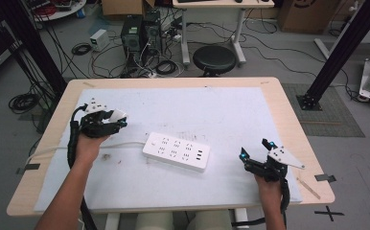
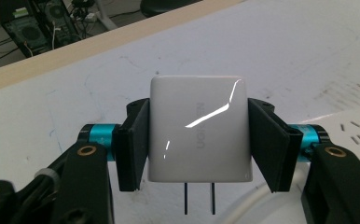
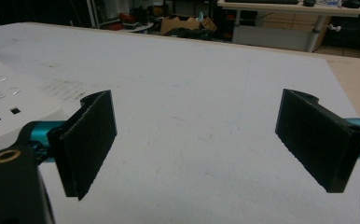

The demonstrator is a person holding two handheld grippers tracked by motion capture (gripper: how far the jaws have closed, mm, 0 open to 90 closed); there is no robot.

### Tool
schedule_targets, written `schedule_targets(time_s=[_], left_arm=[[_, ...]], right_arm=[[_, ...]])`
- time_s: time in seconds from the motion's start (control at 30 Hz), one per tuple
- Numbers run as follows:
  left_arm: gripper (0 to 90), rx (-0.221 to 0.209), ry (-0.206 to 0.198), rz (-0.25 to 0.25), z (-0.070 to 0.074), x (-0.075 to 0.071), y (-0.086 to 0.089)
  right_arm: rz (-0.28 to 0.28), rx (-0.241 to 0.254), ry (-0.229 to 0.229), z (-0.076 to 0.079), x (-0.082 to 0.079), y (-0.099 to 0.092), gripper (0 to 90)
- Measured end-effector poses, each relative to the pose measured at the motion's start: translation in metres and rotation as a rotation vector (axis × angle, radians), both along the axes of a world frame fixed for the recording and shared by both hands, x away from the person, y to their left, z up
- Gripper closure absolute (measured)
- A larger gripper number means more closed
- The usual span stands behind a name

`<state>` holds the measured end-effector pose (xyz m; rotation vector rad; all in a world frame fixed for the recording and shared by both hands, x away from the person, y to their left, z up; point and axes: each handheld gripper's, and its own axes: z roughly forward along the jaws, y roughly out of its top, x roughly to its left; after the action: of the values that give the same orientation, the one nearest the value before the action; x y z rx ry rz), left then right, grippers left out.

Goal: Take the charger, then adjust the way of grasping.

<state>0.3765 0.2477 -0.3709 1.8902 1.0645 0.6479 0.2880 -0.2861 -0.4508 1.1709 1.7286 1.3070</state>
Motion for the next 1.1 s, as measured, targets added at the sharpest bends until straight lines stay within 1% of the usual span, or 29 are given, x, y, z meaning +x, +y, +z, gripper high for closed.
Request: schedule_targets(time_s=[0.13, 0.27, 0.4, 0.43, 0.57, 0.63, 0.67, 0.7, 0.73, 0.83, 0.87, 0.93, 0.97, 1.0, 1.03, 1.1], left_arm=[[42.5, -0.007, -0.015, -0.023, 0.001, -0.01, 0.0], [42.5, -0.015, -0.028, -0.042, 0.002, -0.017, 0.0], [42.5, -0.027, -0.043, -0.053, 0.003, -0.022, -0.001], [42.5, -0.025, -0.043, -0.057, 0.004, -0.023, -0.001], [42.5, -0.031, -0.055, -0.091, 0.008, -0.031, -0.003], [42.5, -0.031, -0.057, -0.109, 0.009, -0.034, -0.005], [42.5, -0.031, -0.057, -0.109, 0.009, -0.034, -0.005], [42.5, -0.022, -0.062, -0.129, 0.011, -0.038, -0.007], [42.5, -0.023, -0.065, -0.14, 0.012, -0.04, -0.008], [42.5, -0.02, -0.071, -0.167, 0.013, -0.044, -0.011], [42.5, -0.024, -0.077, -0.171, 0.013, -0.045, -0.012], [42.5, -0.022, -0.077, -0.179, 0.014, -0.046, -0.012], [42.5, -0.027, -0.084, -0.196, 0.014, -0.05, -0.014], [42.5, -0.031, -0.088, -0.204, 0.014, -0.052, -0.015], [42.5, -0.034, -0.088, -0.208, 0.014, -0.053, -0.016], [42.5, -0.031, -0.093, -0.229, 0.015, -0.059, -0.018]], right_arm=[[0.002, -0.008, -0.005, 0.0, 0.0, 0.0, 12.7], [0.001, -0.002, 0.011, 0.0, 0.0, 0.001, 12.7], [0.002, -0.013, 0.001, 0.0, 0.001, 0.001, 12.7], [0.001, -0.013, 0.002, 0.0, 0.0, 0.001, 12.7], [-0.001, -0.014, 0.005, 0.0, 0.001, 0.001, 12.7], [-0.001, -0.016, -0.001, 0.0, 0.0, 0.001, 12.7], [-0.001, -0.016, -0.001, 0.0, 0.0, 0.001, 12.7], [0.001, -0.023, 0.003, 0.0, 0.001, 0.001, 12.7], [-0.003, -0.017, 0.014, 0.0, 0.001, 0.002, 12.7], [0.005, -0.036, -0.002, 0.0, 0.001, 0.003, 12.7], [0.001, -0.035, 0.005, 0.001, 0.0, 0.004, 12.7], [0.002, -0.037, 0.002, 0.001, 0.0, 0.003, 12.8], [0.003, -0.037, -0.001, 0.001, 0.0, 0.004, 12.7], [0.006, -0.036, 0.005, 0.001, 0.0, 0.004, 12.7], [0.018, -0.043, -0.001, 0.001, 0.001, 0.003, 12.7], [0.018, -0.03, 0.012, 0.001, 0.001, 0.003, 12.7]])
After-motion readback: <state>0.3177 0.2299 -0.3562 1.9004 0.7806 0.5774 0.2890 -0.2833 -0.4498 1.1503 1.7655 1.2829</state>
